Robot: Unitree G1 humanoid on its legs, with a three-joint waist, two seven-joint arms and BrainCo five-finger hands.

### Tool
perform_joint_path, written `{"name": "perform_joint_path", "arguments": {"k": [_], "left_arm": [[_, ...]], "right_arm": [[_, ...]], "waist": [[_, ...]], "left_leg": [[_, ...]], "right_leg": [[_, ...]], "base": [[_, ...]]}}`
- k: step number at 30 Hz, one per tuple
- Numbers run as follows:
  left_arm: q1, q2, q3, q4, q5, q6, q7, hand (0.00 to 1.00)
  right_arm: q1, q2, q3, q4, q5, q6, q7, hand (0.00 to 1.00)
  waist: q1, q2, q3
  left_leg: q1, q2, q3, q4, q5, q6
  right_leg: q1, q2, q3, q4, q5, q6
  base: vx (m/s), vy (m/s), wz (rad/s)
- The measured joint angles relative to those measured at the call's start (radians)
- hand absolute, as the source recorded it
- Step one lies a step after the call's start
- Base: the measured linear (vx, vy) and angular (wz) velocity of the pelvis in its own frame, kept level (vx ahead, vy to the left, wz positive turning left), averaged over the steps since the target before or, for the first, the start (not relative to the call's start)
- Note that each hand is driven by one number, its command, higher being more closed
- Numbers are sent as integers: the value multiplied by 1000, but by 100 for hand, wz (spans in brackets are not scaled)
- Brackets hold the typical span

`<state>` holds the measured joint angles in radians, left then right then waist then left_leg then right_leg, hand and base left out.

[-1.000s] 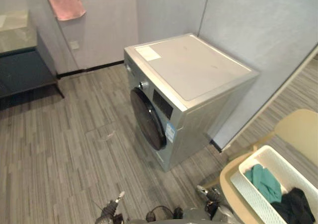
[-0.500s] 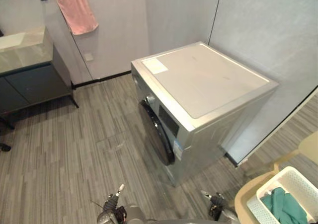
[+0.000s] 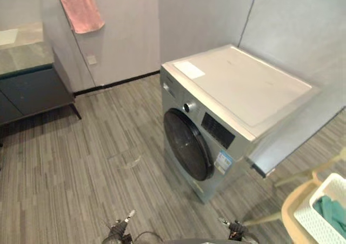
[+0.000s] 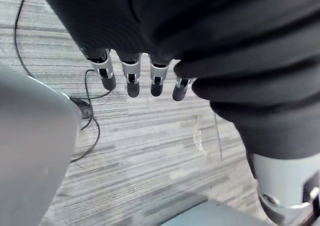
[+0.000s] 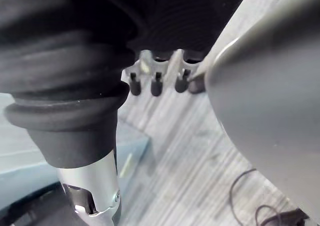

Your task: Pick up the laundry basket with both hands and put the clothes into the washing machine.

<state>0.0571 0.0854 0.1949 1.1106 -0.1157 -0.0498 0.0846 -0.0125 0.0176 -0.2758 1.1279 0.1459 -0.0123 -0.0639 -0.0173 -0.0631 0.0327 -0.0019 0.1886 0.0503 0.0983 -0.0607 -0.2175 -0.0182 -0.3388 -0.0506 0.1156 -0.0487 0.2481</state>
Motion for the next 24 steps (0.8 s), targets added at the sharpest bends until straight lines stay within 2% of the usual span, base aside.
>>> {"name": "perform_joint_path", "arguments": {"k": [1,2,3,4,5,6,7,8,9,10,12,13,15,18,20,24], "left_arm": [[0,2,-9,0,1,0,0,0],[2,3,-11,2,1,0,1,0],[3,3,-21,5,1,0,3,0],[2,1,-35,11,4,0,5,0],[3,-2,-37,17,5,-1,5,0],[3,-2,-37,21,6,-1,5,0],[5,10,-31,24,7,-2,5,0],[2,19,-27,25,9,-2,5,0],[-1,30,-20,27,9,-2,2,0],[-14,30,6,43,16,2,1,0],[-30,22,12,52,39,4,1,0],[-34,19,12,54,49,4,1,0],[-42,4,12,56,59,4,3,0],[-60,-12,7,43,59,2,6,0],[-60,-15,2,33,58,1,6,0],[-59,-16,-8,24,59,1,8,0]], "right_arm": [[4,0,57,-49,0,2,-2,0],[5,0,105,-99,0,3,-3,0],[6,-2,140,-140,-1,4,-3,0],[5,-18,215,-248,-1,1,-2,0],[1,-28,300,-352,-1,-10,2,0],[-3,-30,335,-400,-1,-16,2,0],[-7,-26,422,-512,-1,-27,15,0],[-9,-24,455,-553,-1,-30,25,0],[-11,-25,503,-635,-2,-37,40,0],[-22,-35,533,-704,-1,-49,52,0],[-27,-54,569,-805,1,-66,65,0],[-29,-65,575,-829,1,-73,68,0],[-29,-115,615,-884,2,-80,68,0],[-43,-141,710,-919,1,-83,74,0],[-58,-139,747,-919,2,-87,90,0],[-75,-89,768,-918,10,-91,97,0]], "waist": [[0,-4,1],[1,-13,8],[1,-11,11],[1,16,29],[1,20,38],[2,32,35],[4,23,46],[3,13,47],[6,-9,46],[5,-11,47],[5,-9,50],[3,-2,54],[-1,16,55],[5,20,56],[5,21,56],[13,25,59]], "left_leg": [[7,-17,14,-30,7,7],[13,-24,27,-40,9,9],[21,-25,38,-52,10,12],[46,-19,44,-80,10,14],[70,-7,68,-102,8,18],[74,2,78,-102,8,18],[78,22,102,-96,7,19],[79,33,102,-95,7,19],[78,49,96,-103,8,19],[78,60,86,-122,9,26],[68,56,57,-127,21,75],[59,54,47,-116,32,88],[37,46,48,-99,50,80],[13,46,64,-99,88,42],[-6,47,54,-98,102,35],[-38,36,10,-98,134,55]], "right_leg": [[-32,-14,17,13,4,-6],[-49,-17,31,29,10,-36],[-58,-15,36,42,17,-77],[-79,3,28,95,36,-173],[-121,18,-5,148,81,-224],[-133,26,-17,164,92,-234],[-173,61,-28,251,45,-179],[-185,94,-26,299,5,-143],[-187,168,-14,311,-78,-116],[-195,206,9,286,-101,-131],[-201,227,9,252,-84,-150],[-203,229,9,246,-82,-149],[-202,226,18,217,-69,-135],[-165,221,-7,119,-12,-129],[-138,220,-33,63,16,-131],[-74,204,-114,-3,24,-131]], "base": [[-182,35,-44],[-129,32,-43],[-111,35,-49],[-129,37,-65],[-127,44,-67],[-142,32,-73],[-85,-19,-48],[-79,-107,-45],[-29,-162,-32],[-16,-140,-34],[28,-65,-29],[64,-25,-20],[80,25,-3],[123,63,23],[132,51,39],[82,26,62]]}}
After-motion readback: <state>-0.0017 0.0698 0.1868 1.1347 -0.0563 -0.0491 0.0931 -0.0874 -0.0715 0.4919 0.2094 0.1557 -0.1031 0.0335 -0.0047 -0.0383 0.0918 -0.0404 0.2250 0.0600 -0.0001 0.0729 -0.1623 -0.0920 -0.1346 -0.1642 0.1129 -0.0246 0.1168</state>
